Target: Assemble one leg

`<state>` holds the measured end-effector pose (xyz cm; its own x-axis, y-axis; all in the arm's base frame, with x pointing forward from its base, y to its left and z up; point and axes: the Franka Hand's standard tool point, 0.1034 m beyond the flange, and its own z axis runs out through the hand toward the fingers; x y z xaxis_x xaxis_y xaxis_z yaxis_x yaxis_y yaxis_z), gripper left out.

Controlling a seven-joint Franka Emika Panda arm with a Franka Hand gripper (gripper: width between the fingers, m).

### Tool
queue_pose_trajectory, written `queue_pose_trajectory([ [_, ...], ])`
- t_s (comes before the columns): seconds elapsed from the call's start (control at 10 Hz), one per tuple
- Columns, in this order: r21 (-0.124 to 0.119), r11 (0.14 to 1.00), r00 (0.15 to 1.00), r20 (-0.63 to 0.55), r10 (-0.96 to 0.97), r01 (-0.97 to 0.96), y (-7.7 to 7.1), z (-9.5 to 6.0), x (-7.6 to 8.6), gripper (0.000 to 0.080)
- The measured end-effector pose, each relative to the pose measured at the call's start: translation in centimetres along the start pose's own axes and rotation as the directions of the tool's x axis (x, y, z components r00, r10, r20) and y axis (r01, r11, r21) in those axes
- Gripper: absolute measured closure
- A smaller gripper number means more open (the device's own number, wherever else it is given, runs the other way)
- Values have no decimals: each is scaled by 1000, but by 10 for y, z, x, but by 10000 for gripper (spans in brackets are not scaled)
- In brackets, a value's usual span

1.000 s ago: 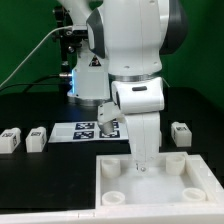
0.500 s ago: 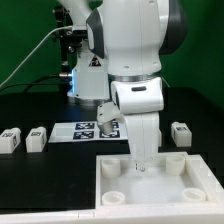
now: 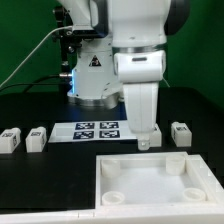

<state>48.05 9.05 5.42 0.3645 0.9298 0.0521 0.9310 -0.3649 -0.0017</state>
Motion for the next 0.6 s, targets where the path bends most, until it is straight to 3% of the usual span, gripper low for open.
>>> queue_pose_trajectory([
  [0.1,10,983,983,-4,182,-182,-12,3,13,150],
  [0.3,34,849,849,3,528,-527,-32,3,46,150],
  [0.5,65,674,676,1,737,-736,-22,-2,49,150],
  [0.6,66,600,601,9,799,-798,-24,-1,50,150],
])
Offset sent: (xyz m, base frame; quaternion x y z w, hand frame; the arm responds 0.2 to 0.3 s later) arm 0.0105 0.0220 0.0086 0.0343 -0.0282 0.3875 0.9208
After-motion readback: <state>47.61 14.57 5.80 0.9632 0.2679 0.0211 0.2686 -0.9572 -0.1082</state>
